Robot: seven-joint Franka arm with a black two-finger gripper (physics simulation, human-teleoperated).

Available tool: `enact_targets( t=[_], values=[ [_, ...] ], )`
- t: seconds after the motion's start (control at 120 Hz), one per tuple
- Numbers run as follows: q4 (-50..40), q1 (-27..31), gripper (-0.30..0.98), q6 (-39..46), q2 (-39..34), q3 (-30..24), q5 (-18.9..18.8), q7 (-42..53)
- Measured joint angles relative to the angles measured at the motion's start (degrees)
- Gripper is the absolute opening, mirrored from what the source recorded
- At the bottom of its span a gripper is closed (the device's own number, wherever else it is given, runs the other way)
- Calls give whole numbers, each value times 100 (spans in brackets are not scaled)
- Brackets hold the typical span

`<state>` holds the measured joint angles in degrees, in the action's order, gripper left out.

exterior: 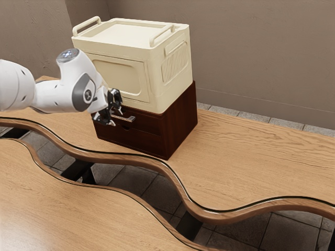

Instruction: Pull the drawer handle with one arm to open the drawer

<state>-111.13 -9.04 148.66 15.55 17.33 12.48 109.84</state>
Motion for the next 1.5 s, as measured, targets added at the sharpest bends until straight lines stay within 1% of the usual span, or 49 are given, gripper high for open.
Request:
enact_targets(
  t=[0.233, 0.4, 0.65, 0.992, 1.5],
  values=[
    [48, 35, 21, -1, 74, -70, 148, -27],
    [10, 73, 13, -5, 61, -72, 266, -14],
    [-269, 103, 8, -40, -185, -66, 331, 10],
    [-995, 103, 7, -101, -800, -58, 316, 41],
    [-1626, 111, 6, -263, -1391, 7, 311, 76]
  ],
)
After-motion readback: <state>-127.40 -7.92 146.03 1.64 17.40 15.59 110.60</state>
